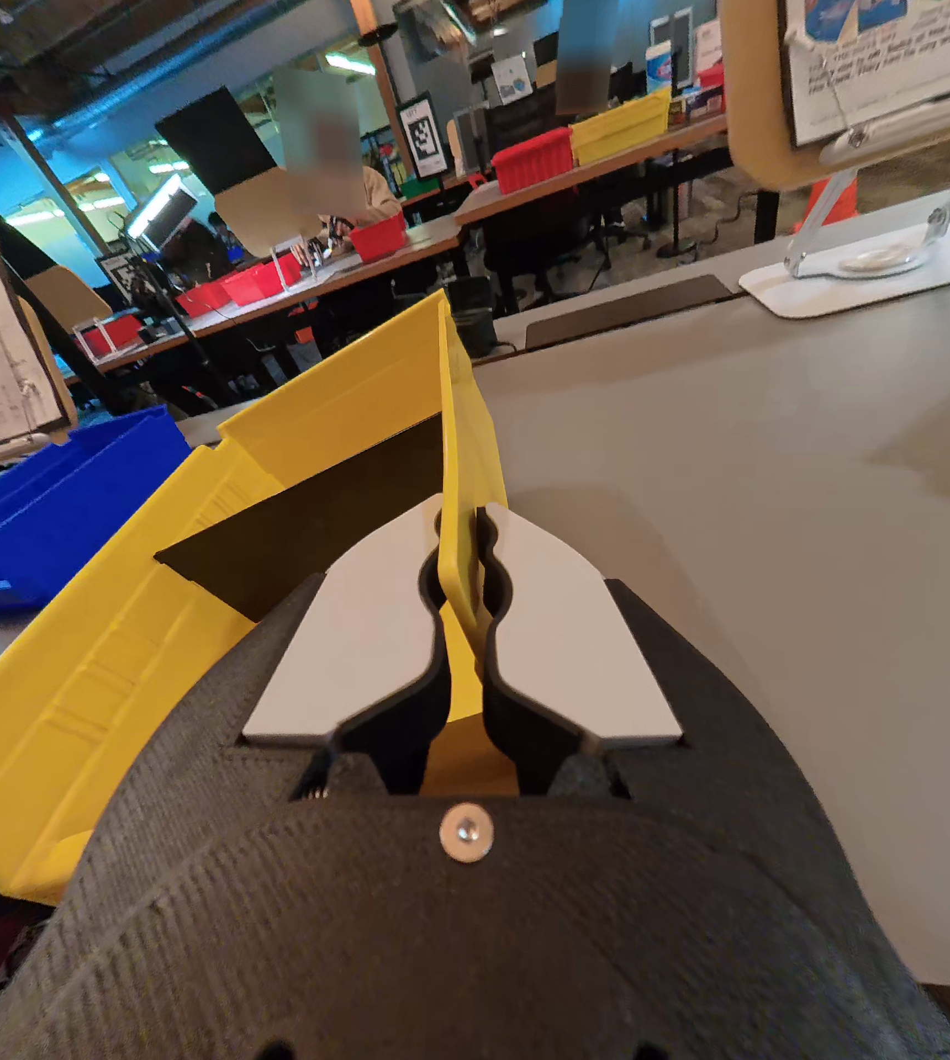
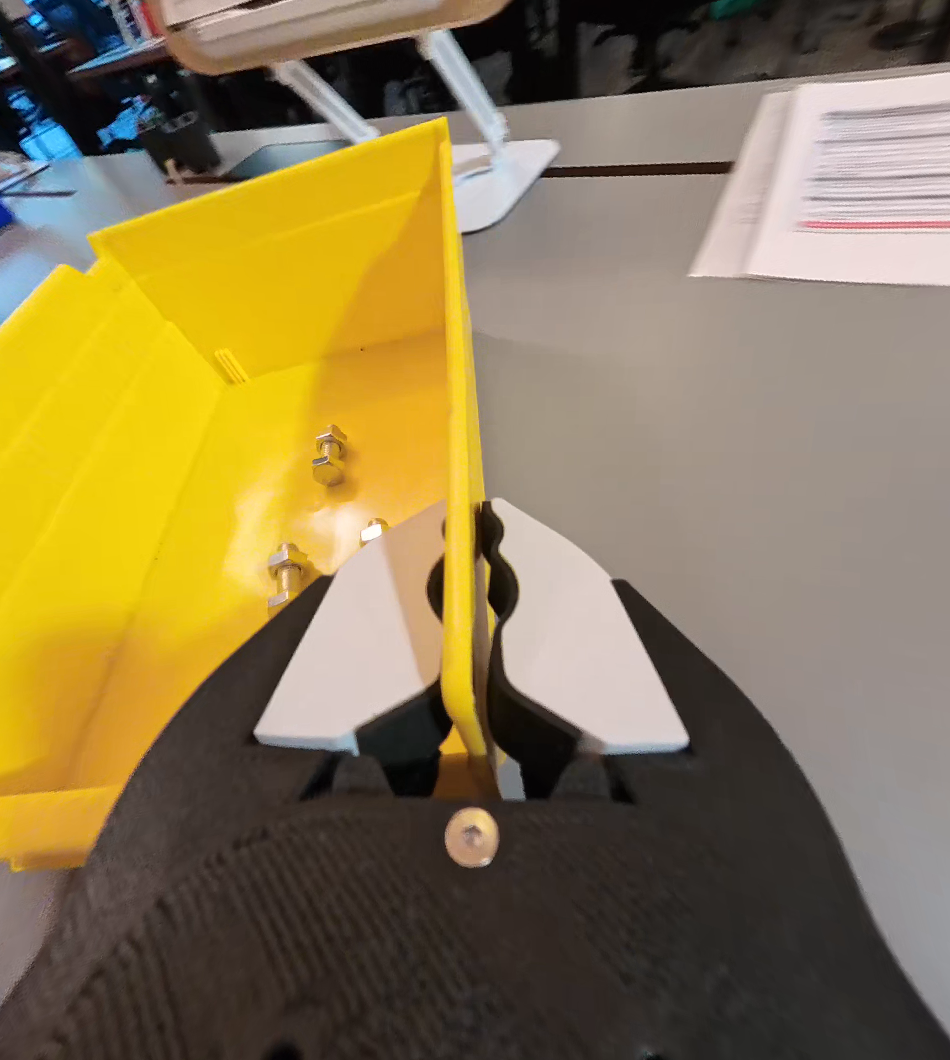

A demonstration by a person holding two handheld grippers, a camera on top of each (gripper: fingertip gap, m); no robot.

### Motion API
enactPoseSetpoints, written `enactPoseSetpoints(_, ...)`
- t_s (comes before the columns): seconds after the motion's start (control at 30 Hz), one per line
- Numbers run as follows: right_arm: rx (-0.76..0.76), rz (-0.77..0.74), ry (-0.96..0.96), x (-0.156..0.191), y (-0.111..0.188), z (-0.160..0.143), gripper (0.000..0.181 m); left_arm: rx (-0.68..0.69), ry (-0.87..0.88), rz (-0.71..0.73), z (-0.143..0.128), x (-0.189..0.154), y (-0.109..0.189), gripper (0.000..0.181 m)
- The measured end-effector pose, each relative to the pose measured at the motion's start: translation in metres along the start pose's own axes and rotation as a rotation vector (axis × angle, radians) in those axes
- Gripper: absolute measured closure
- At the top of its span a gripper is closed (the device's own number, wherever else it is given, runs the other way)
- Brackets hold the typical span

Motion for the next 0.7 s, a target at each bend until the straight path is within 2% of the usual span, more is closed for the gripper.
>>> enactPoseSetpoints(0.23,0.03,0.185,0.035,0.06,-0.079,0.033,0.174,-0.114,-0.078,0.037,0.03,-0.003,0.024,0.176)
enactPoseSetpoints(0.4,0.028,0.232,0.037,0.112,-0.15,0.047,0.175,-0.159,-0.054,0.051,0.04,0.002,0.04,0.176)
enactPoseSetpoints(0.53,0.017,0.234,-0.048,0.172,-0.204,0.051,0.174,-0.18,-0.001,0.052,0.041,0.01,0.048,0.177)
enactPoseSetpoints(0.7,-0.003,0.23,-0.112,0.265,-0.253,0.052,0.172,-0.201,0.016,0.079,0.042,0.019,0.055,0.176)
Point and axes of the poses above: each gripper's, where its closed fingertips meet, y back along the fingers, z out of its top, x = y × z across the jaws, the point moved 9 cm from there along y, back along the fingers, and after that the axes turned 2 degrees about y, right-handed, at the moved point
